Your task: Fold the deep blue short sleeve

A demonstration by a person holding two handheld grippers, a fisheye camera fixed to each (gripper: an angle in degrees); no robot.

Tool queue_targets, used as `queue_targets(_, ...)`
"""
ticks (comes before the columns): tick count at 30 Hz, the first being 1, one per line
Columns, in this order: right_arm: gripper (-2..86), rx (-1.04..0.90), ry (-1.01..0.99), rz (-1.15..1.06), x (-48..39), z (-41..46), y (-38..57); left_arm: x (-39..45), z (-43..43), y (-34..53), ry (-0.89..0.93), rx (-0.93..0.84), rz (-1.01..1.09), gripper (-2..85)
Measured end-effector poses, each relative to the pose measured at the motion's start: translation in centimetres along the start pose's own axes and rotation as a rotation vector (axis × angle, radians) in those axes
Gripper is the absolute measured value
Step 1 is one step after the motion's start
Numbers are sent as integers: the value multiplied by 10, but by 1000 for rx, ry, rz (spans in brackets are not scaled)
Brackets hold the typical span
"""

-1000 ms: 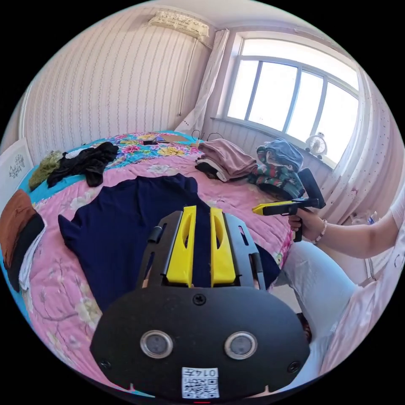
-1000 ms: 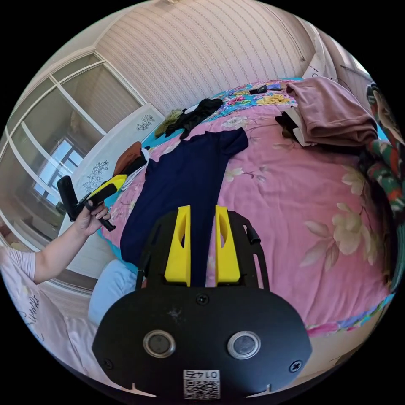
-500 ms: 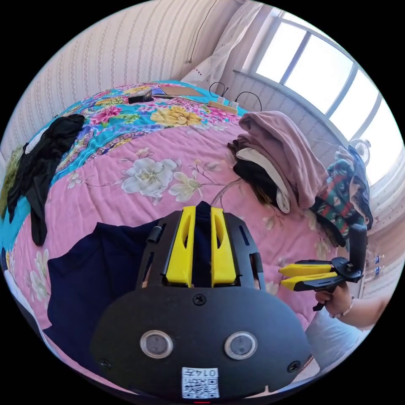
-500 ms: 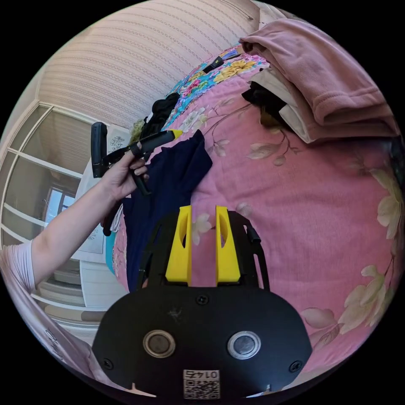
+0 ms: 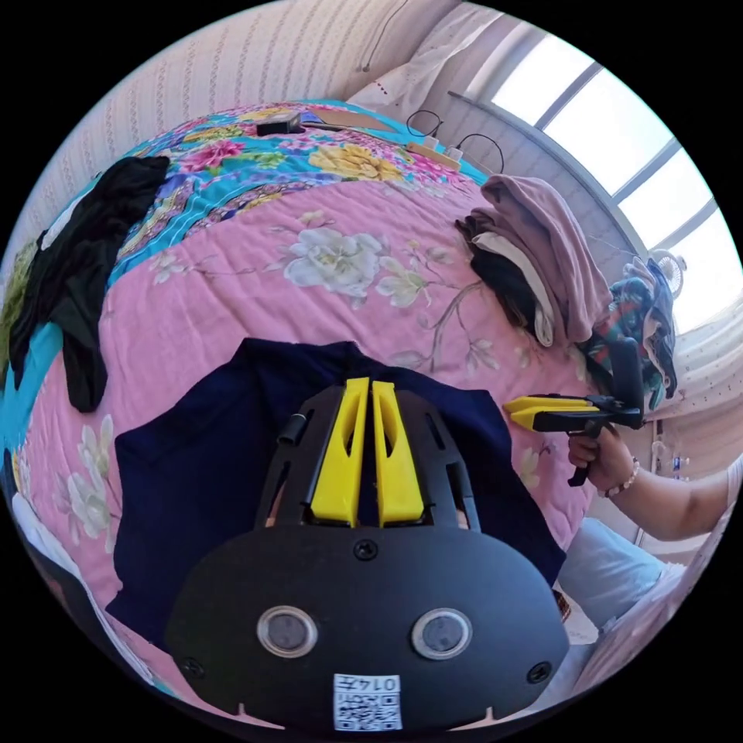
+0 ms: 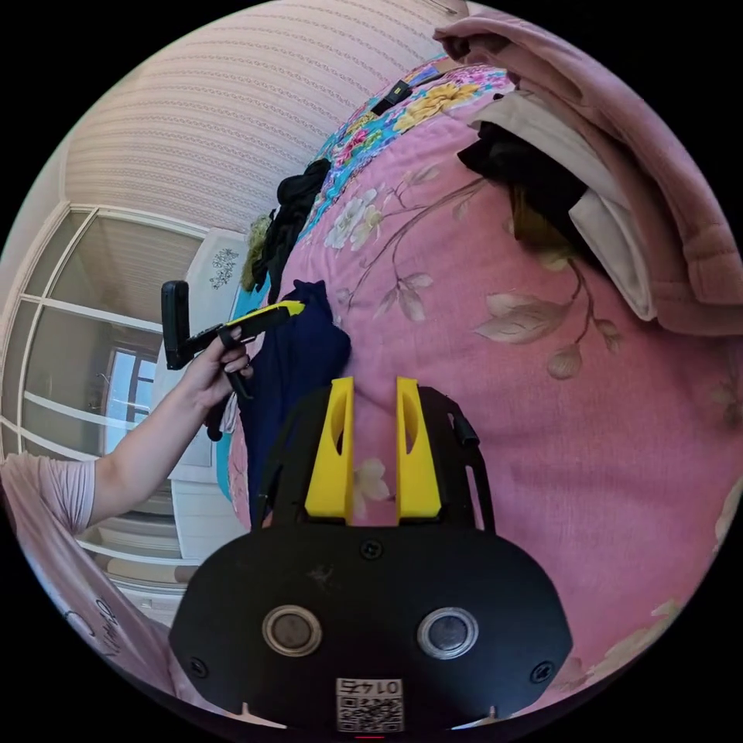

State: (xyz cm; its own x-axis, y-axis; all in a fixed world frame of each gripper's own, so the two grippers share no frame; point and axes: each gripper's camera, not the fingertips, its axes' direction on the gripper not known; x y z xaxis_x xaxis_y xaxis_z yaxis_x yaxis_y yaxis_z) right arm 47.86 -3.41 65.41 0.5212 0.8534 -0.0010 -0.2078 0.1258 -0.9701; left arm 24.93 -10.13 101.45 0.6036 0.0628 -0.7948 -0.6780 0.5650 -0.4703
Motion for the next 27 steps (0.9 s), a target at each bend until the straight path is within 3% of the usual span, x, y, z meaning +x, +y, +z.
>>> queue_targets(11,108,4,-184,-116,-34,34,-51,-39,9,-28,12,1,-6,-10)
queue_targets(15,35,-18,-280,-43,-34,50,-73,-42,-6,-42,16,14,16,-10)
queue_targets(22,6,175,-170,31,-32,8,-66,3,-38,-101,98,108,193,-10)
queue_targets(27,3,269,-60,70,-35,-8,-57,43,-14,-143,187,19,326,-10)
